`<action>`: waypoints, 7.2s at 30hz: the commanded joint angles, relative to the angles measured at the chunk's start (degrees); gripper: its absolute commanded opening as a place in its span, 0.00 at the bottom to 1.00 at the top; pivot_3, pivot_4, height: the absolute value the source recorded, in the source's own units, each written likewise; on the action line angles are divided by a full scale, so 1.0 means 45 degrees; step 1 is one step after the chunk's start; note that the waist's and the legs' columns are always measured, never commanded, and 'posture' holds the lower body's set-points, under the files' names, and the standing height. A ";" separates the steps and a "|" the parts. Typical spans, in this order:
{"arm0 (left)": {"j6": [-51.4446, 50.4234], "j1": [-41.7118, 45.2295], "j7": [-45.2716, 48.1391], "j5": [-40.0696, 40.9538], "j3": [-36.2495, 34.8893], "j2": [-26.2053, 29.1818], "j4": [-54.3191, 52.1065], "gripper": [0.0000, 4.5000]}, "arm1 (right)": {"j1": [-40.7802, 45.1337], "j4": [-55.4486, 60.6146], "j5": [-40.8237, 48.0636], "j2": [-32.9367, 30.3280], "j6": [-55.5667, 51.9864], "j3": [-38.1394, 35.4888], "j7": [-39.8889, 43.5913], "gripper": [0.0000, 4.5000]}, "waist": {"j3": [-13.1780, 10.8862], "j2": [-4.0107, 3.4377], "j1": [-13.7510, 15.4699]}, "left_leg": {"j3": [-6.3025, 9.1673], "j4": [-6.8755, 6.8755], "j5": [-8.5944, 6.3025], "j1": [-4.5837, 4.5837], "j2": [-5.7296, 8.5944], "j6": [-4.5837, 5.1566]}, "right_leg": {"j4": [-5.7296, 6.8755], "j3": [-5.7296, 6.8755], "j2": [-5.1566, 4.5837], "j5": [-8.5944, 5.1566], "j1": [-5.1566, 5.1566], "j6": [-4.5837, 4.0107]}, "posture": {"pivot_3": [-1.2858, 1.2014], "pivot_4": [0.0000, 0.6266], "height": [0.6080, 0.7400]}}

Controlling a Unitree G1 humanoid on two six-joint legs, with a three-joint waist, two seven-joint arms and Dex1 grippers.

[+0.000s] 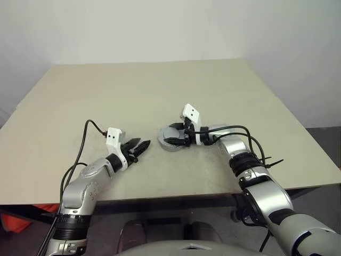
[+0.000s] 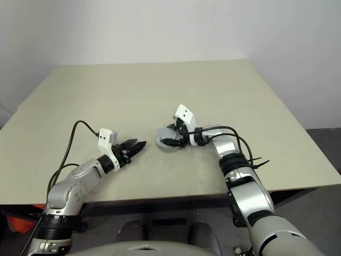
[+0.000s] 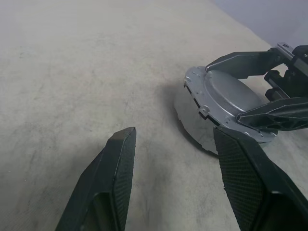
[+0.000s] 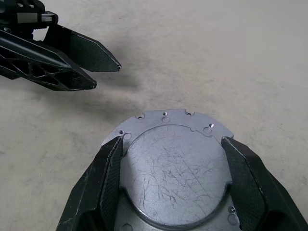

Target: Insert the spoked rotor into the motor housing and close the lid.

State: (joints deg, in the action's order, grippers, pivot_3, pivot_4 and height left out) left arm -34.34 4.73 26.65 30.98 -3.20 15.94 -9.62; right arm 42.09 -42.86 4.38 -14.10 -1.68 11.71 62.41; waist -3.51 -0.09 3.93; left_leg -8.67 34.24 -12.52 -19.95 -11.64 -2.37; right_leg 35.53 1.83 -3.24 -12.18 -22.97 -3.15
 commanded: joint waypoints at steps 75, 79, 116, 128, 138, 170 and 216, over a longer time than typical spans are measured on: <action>0.0100 0.0058 -0.0029 -0.0057 -0.0079 0.0049 -0.0487 0.61 | -0.0013 0.0587 0.0262 -0.0355 -0.0047 -0.0524 0.0045 0.70 | 0.0002 0.0003 0.0015 | -0.0001 -0.0004 -0.0008 -0.0010 0.0000 0.0013 | -0.0033 0.0010 -0.0006 -0.0002 -0.0026 0.0005 | 0.52 0.00 1.00; 0.0091 0.0013 -0.0063 -0.0058 -0.0064 0.0027 -0.0554 0.61 | -0.0077 0.0526 0.0134 -0.0429 -0.0019 -0.0399 0.0118 0.70 | 0.0002 0.0003 0.0014 | -0.0001 -0.0003 -0.0008 -0.0010 0.0001 0.0013 | -0.0033 0.0009 -0.0007 -0.0002 -0.0026 0.0004 | 0.52 0.00 1.00; -0.0654 0.0654 -0.0820 0.0587 -0.0585 -0.0700 -0.0371 0.61 | 0.0056 -0.1743 -0.1361 -0.0621 0.0168 0.0656 -0.0799 0.70 | 0.0006 -0.0003 0.0012 | -0.0001 -0.0005 0.0002 0.0128 0.0001 -0.0004 | -0.0031 0.0004 -0.0013 -0.0058 0.0125 0.0101 | 0.52 0.00 1.00; -0.1465 0.1231 -0.1254 0.1631 -0.1370 -0.1414 -0.0031 0.61 | 0.0079 -0.2829 -0.1646 -0.0486 0.0487 0.0921 -0.1082 0.70 | 0.0059 -0.0029 0.0000 | 0.0013 -0.0031 -0.0001 0.0194 0.0003 0.0001 | -0.0166 0.0004 -0.0015 -0.0061 0.0206 0.0108 | 0.52 0.00 1.00; -0.2492 0.3445 -0.1498 0.2552 -0.2150 -0.2532 0.3331 0.09 | 0.0397 -0.3129 -0.1630 -0.0418 0.0753 0.0979 -0.1071 0.70 | 0.0059 -0.0033 -0.0016 | 0.0023 -0.0035 -0.0002 0.0192 0.0004 0.0002 | -0.0197 0.0017 -0.0015 -0.0066 0.0201 0.0118 | 0.52 0.00 1.00; -0.4398 0.4393 -0.1949 0.2634 -0.2020 -0.3114 0.4950 0.00 | 0.0670 -0.1187 -0.0578 -0.0528 0.0023 0.0269 -0.0284 0.99 | 0.0053 -0.0054 -0.0001 | 0.0024 -0.0289 -0.0001 0.0173 -0.0003 0.0002 | -0.0516 0.0128 -0.0039 -0.0069 0.0211 0.0125 | 0.52 0.00 1.00; -0.4195 0.4248 -0.1477 0.2086 -0.1649 -0.3101 0.4577 0.00 | -0.0882 0.3909 0.4039 -0.2288 -1.4176 -0.0868 0.0995 0.99 | 0.0058 -0.0072 0.0398 | -0.0009 -0.0227 0.0061 0.0043 -0.0036 -0.0029 | -0.0266 0.0145 -0.0024 -0.0022 0.0152 0.0013 | 0.52 0.00 1.00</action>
State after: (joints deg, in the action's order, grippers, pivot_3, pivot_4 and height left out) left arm -53.46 24.20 20.72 41.32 -10.75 1.55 10.59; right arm 38.93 -27.03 20.55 -25.82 -62.12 6.54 67.12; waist -3.24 -0.41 5.72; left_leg -8.71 33.22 -12.24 -19.73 -11.80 -2.57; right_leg 34.37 2.47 -3.35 -12.28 -22.28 -3.09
